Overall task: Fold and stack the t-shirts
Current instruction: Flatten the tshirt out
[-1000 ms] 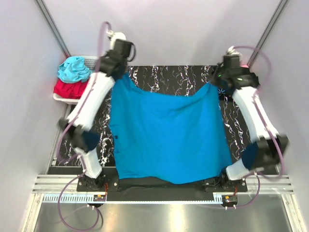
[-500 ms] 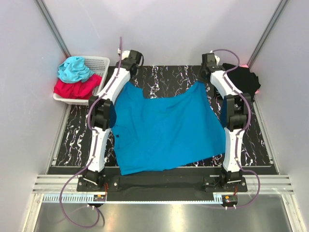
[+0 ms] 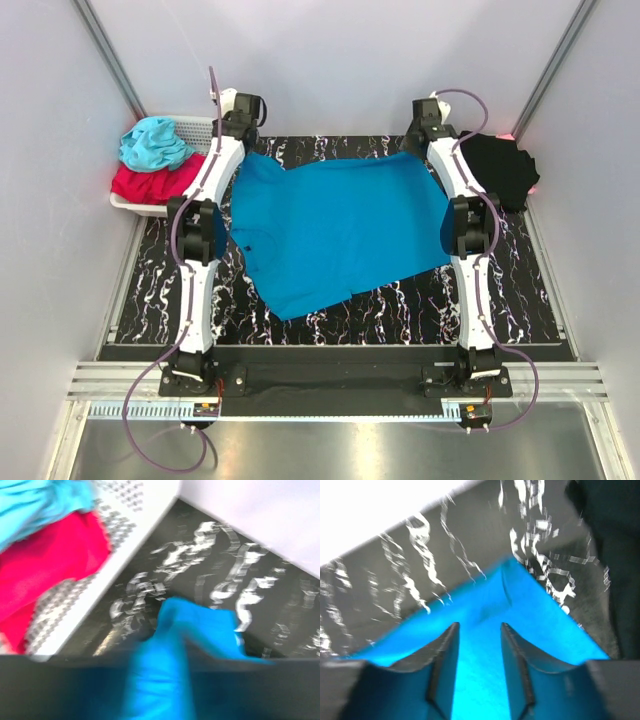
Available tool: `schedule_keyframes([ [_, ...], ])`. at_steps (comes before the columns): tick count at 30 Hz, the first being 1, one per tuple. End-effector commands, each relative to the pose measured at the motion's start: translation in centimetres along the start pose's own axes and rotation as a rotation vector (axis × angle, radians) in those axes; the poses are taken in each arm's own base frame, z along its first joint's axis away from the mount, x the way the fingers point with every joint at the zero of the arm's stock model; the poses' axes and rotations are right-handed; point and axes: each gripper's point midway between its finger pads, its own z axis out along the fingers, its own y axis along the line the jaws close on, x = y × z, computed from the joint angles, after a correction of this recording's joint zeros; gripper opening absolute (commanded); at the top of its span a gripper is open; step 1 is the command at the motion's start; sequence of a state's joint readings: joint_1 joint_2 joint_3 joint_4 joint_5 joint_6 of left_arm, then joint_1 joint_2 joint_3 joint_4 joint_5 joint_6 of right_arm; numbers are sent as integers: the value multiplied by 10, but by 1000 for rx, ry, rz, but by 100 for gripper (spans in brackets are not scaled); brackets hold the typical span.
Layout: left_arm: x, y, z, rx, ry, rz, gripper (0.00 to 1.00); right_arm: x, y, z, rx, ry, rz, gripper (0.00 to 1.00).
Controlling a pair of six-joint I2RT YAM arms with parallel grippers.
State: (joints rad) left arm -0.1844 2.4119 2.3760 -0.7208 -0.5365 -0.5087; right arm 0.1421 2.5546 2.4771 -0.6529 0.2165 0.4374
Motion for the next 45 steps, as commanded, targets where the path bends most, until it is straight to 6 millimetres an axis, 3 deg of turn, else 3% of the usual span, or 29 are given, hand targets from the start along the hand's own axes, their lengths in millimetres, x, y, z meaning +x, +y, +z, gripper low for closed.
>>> schedule_keyframes([
  [1, -20, -36, -3, 164, -92, -4, 72, 23, 2, 5, -24, 72, -27, 50],
  [2, -15, -32, -5, 160, -87, -5, 97, 25, 4, 5, -39, 80, -28, 51],
  [4, -10, -27, -5, 144, -84, -17, 99, 27, 5, 2, -43, 87, -32, 51],
  [9, -26, -11, -30, 123, -126, -69, 99, 9, 11, -18, -73, 51, -31, 50],
  [10, -19, -9, -32, 123, -113, -68, 99, 3, 12, -28, -78, 42, -32, 50],
  [12, -28, -6, -53, 150, -121, -83, 99, -4, 14, -46, -93, 34, -37, 50],
  [13, -16, -7, -58, 161, -97, -65, 99, -6, 14, -53, -90, 29, -45, 49],
  [14, -21, -11, -76, 209, -98, -53, 99, -10, 11, -59, -77, 14, -49, 48],
  [15, -18, -14, -85, 230, -91, -40, 99, -25, 14, -80, -88, -21, -53, 47],
  [16, -1, -19, -95, 250, -63, -3, 99, -19, 7, -82, -70, -11, -57, 47],
  [18, 4, -28, -130, 326, -49, 33, 99, -27, 3, -97, -58, -44, -54, 46],
  [19, 27, -39, -146, 359, -18, 87, 99, -30, 0, -114, -59, -55, -48, 47],
  [20, 27, -41, -167, 383, -25, 96, 99, -31, -3, -121, -56, -58, -36, 47],
  [21, 39, -44, -181, 403, -3, 134, 99, -30, -6, -128, -53, -55, -5, 47],
  [22, 58, -54, -207, 446, 11, 182, 99, -23, -10, -142, -60, -42, 4, 48],
  [24, 91, -60, -240, 490, 78, 240, 99, 0, -16, -162, -80, 14, 52, 48],
  [25, 113, -56, -245, 487, 128, 242, 99, 9, -19, -168, -84, 36, 62, 48],
  [27, 136, -46, -267, 520, 184, 236, 99, 23, -25, -190, -76, 51, 84, 47],
  [28, 161, -33, -276, 519, 232, 223, 99, 51, -37, -188, -48, 106, 62, 47],
  [31, 196, -1, -284, 481, 289, 180, 99, 93, -57, -203, 12, 176, 12, 46],
  [33, 206, 11, -286, 476, 308, 143, 99, 118, -73, -213, 47, 216, 5, 46],
  [39, 232, 44, -296, 460, 346, 97, 99, 153, -98, -228, 72, 250, -19, 46],
  [45, 263, 49, -278, 351, 410, 161, 98, 182, -97, -208, 64, 357, -45, 45],
])
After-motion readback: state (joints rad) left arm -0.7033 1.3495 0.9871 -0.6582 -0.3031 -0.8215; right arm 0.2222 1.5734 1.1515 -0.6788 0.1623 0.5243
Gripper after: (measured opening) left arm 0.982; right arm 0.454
